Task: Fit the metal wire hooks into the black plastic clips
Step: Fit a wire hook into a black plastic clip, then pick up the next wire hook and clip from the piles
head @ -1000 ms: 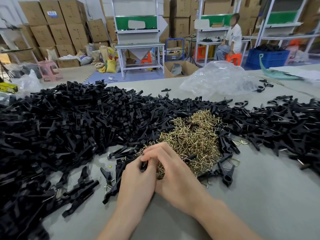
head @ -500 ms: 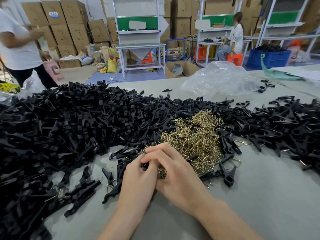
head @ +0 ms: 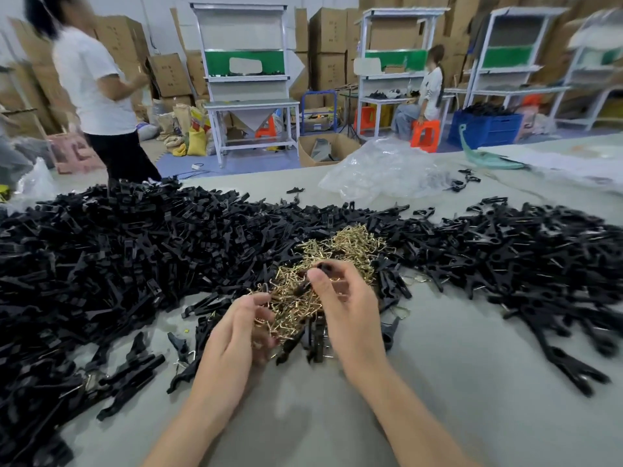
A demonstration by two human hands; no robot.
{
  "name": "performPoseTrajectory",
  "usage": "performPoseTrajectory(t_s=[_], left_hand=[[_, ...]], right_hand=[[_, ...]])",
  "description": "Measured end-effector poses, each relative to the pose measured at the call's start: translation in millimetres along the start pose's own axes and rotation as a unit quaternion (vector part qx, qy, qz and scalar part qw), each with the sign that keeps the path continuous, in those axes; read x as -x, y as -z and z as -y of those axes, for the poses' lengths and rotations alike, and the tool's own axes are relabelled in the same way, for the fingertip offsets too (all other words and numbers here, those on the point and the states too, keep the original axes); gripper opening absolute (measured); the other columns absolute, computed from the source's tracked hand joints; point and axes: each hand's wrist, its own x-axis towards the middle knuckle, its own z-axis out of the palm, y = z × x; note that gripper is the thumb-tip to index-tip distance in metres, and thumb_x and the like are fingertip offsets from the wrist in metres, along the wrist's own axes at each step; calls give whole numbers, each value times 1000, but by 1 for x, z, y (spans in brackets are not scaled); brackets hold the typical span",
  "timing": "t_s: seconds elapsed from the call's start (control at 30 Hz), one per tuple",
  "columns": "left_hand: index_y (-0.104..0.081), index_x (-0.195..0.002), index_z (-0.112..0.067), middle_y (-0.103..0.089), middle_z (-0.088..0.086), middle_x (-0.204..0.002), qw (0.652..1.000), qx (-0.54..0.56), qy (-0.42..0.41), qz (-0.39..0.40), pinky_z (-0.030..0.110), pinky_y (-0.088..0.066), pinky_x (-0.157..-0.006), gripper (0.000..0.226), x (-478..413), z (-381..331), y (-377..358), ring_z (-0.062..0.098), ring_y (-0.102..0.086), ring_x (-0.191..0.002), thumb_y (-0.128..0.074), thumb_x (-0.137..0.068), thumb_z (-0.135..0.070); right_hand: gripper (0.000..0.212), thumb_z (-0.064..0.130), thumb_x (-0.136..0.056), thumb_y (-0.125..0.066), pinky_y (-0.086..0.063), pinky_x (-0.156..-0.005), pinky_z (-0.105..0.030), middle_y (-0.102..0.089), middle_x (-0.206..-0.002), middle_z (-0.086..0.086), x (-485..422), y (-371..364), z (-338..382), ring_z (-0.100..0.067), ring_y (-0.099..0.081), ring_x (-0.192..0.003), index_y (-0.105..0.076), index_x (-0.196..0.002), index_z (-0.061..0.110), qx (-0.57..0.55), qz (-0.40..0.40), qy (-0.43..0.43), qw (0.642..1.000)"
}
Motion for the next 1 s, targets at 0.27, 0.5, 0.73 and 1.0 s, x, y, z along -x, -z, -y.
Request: performPoseTrajectory(t_s=[0.27,0.5,0.73,1.0], left_hand=[[-74,-94,-23,-69,13,-88,997,46,57,8,35,-42,-60,44,6,-1,-1,26,-60,-68,-47,-90,-57],[-68,-95,-31,-72,5,-101,901,-383,-102,-178,45,-45,-89,17,20,-2,2,31,-63,-94,-53,-102,-27],[-63,-132,-11,-58,17,-139,822,-537,80,-173,46,-21,-116,54,34,9,27,36,-44,-136,-47,-94,-45],[-74,-84,-6,-70,17,-82,798,-568,-69,-188,51,-54,-79,30,26,25,34,41,-67,-78,-92,-60,-9]], right_hand=[[35,41,-94,-66,-55,-85,-24,-65,-117,-7,-109,146,44,-15,-63,-97,-61,-109,9,-354,-232,-179,888],[41,29,-102,-56,-55,-70,-18,-67,-102,8,-36,87,19,3,-61,-73,-46,-142,27,-8,-78,-166,983],[47,29,-106,-43,-34,-114,-31,-51,-144,6,13,-14,10,-11,-46,-129,-37,-153,25,348,157,68,922],[46,45,-106,-31,-7,-122,-27,-38,-158,6,22,-32,-20,-11,-32,-143,-47,-146,29,455,182,97,866]])
